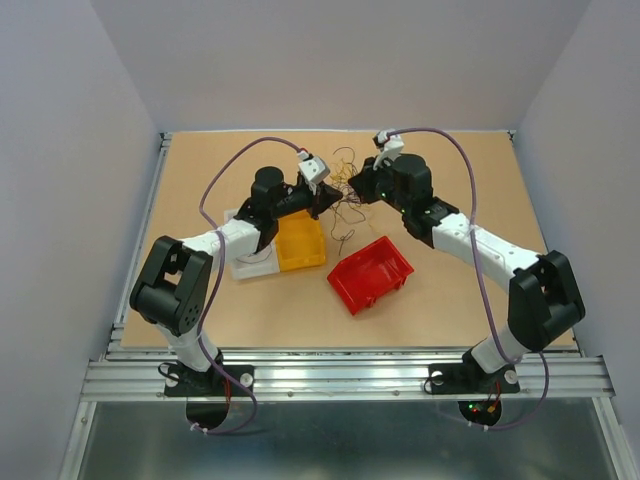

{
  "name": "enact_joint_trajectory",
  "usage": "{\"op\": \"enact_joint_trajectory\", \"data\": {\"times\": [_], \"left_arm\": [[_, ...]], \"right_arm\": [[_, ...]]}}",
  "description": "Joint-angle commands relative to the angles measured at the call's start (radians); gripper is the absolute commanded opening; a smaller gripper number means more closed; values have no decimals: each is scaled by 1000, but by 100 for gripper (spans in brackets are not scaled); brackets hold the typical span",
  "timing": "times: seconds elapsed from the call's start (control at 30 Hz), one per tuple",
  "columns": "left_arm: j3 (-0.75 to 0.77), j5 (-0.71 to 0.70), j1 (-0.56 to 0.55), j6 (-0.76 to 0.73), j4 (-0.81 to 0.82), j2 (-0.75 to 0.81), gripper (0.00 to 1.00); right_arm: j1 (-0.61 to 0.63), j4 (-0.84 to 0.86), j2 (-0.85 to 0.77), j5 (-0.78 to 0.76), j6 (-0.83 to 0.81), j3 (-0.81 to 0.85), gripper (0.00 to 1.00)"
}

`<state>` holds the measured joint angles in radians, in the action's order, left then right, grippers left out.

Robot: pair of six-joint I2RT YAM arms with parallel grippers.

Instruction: Untangle the cables

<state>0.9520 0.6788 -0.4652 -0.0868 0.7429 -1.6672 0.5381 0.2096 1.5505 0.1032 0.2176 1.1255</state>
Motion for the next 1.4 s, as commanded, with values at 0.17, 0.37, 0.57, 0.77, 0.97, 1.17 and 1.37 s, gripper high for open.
{"op": "enact_joint_trajectory", "data": {"times": [0.17, 0.37, 0.57, 0.77, 0.97, 1.17, 1.37], "left_arm": [[73, -48, -9, -63, -60, 43, 0], [64, -39, -12, -87, -103, 93, 0], [68, -48, -26, -116, -131, 106, 0], [91, -48, -49, -139, -174, 126, 0], [174, -111, -49, -67, -253, 219, 0], [372, -108, -49, -5, -416, 290, 0], [586, -223, -49, -31, -493, 349, 0]], "right_arm": [[7, 88, -81, -322, 40, -79, 12], [-47, 51, -63, -634, 72, -118, 27], [-56, 42, -127, -544, 14, -165, 70], [-56, 149, -129, -130, -87, -214, 74], [-55, 227, -84, 349, -202, -231, 73], [-55, 297, 19, 339, -184, -199, 78], [-47, 410, 134, 377, -133, -144, 89]]}}
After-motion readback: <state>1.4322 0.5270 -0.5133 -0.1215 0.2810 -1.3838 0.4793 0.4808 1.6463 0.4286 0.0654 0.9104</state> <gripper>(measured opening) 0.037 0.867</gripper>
